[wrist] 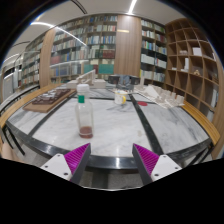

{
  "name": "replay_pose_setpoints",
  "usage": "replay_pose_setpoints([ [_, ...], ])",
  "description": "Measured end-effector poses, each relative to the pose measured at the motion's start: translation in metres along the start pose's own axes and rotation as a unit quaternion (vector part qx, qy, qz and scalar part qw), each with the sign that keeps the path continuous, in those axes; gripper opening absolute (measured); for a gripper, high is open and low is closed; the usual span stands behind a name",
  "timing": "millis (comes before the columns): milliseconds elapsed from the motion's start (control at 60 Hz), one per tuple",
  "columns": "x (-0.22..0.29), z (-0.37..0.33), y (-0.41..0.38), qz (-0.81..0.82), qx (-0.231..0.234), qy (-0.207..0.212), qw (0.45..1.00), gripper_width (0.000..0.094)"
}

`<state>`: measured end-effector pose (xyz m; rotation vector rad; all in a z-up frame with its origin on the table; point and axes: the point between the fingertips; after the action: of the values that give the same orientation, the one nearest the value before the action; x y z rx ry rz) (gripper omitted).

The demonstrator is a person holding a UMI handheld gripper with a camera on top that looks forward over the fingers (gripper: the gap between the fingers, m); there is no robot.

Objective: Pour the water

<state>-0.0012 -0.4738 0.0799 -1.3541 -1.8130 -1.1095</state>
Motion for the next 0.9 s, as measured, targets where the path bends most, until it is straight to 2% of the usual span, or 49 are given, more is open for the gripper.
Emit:
replay_pose_setpoints([
  [100, 0.041, 0.03, -0.038, -0.001, 0.019, 0.04, 0.999, 0.086],
  [200, 0.083, 0.062, -0.058, 0.001, 0.006, 0.08, 0.997, 0.0861],
  [383, 0.109, 0.13, -0.069, 0.019, -0.003, 0.096, 0.995, 0.0829],
  [450, 0.107, 0.149, -0.073, 0.005, -0.009, 0.101, 0.995, 0.0741],
  [533, 0.107, 0.16, -0.082, 0.001, 0.0, 0.109, 0.994, 0.0563],
  [583, 0.112, 0.162, -0.08, 0.006, -0.003, 0.122, 0.992, 0.0528],
  [733, 0.113, 0.164, -0.077, 0.026, 0.004, 0.123, 0.992, 0.0414],
  [900, 0.128, 0.153, -0.08, 0.037, 0.029, 0.133, 0.99, 0.0414],
])
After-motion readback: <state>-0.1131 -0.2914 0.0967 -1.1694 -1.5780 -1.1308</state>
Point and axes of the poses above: the point between the fingertips, and its own axes, seen from behind it with the camera up: y to the right, x up, z forward, the way the camera looks, and after that the axes turned 13 degrees about -z, right-handed
